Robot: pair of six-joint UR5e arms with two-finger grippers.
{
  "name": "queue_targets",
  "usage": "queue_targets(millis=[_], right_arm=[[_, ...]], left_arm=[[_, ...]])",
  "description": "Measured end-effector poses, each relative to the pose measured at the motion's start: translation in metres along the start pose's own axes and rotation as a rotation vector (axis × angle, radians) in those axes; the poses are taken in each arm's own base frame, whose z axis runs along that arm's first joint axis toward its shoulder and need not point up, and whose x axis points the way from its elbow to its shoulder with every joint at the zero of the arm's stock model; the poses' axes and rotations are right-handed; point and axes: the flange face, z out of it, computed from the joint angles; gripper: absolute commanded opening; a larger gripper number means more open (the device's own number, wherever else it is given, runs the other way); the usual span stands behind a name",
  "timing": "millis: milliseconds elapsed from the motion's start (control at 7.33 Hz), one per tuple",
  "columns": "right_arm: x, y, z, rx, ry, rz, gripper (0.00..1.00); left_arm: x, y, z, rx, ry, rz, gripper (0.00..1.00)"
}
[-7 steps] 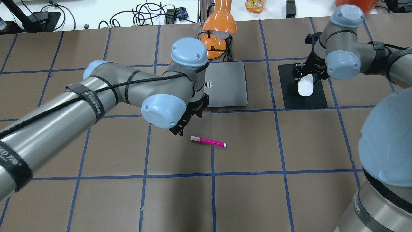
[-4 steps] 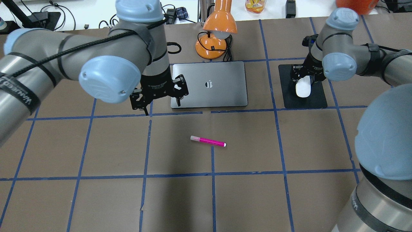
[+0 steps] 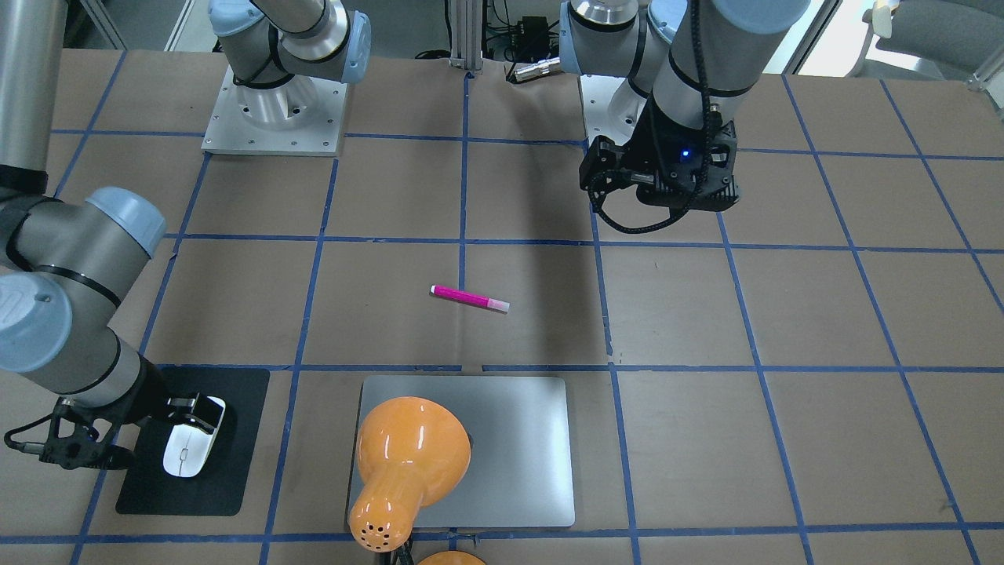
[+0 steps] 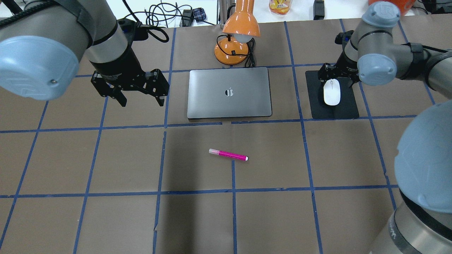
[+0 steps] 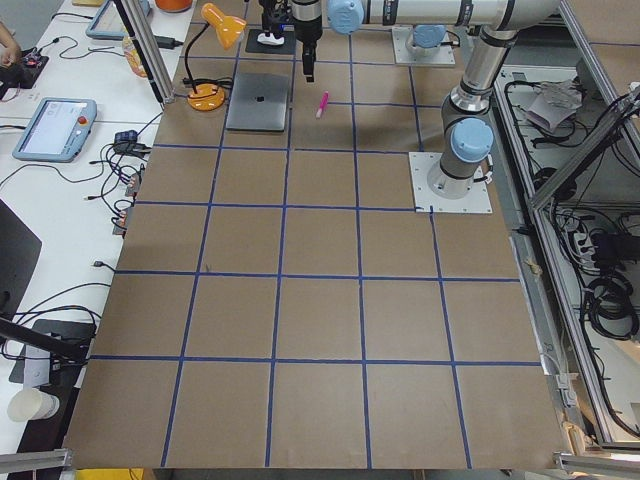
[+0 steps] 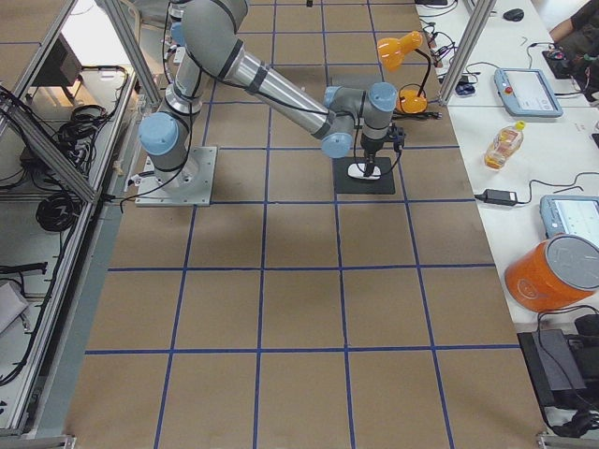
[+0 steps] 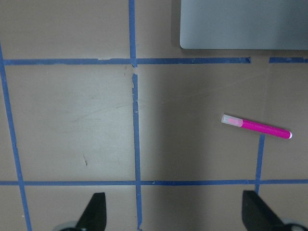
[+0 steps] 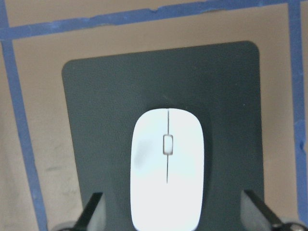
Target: Place pen and mouse around notebook
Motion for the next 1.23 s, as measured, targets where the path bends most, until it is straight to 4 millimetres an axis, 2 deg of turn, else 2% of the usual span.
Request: queue_targets(millis=[136, 409, 682, 955, 1227], right_arm=[[-0.002, 0.016, -0.038, -0.021, 0.001, 0.001, 1.0], [-0.01, 0.062, -0.115, -0.076, -0.002, 0.012, 1.0], [-0.037, 0.115, -0.178, -0.102, 0.0, 0.046, 1.0], [-0.066, 0.161, -0.223, -0.102, 0.005, 0.044, 1.0], [-0.075, 0.183, -0.243, -0.094, 0.009, 0.049, 1.0]], left_arm=[[-0.005, -0.003, -0.008, 0.018, 0.008, 0.012, 1.0], [-0.008, -0.005, -0.014, 0.028, 0.003, 0.047, 1.0], [-0.008, -0.003, -0.015, 0.029, -0.003, 0.055, 1.0], [-0.007, -0.002, -0.016, 0.028, -0.004, 0.051, 1.0], [-0.007, -0.001, -0.017, 0.027, -0.004, 0.048, 1.0]])
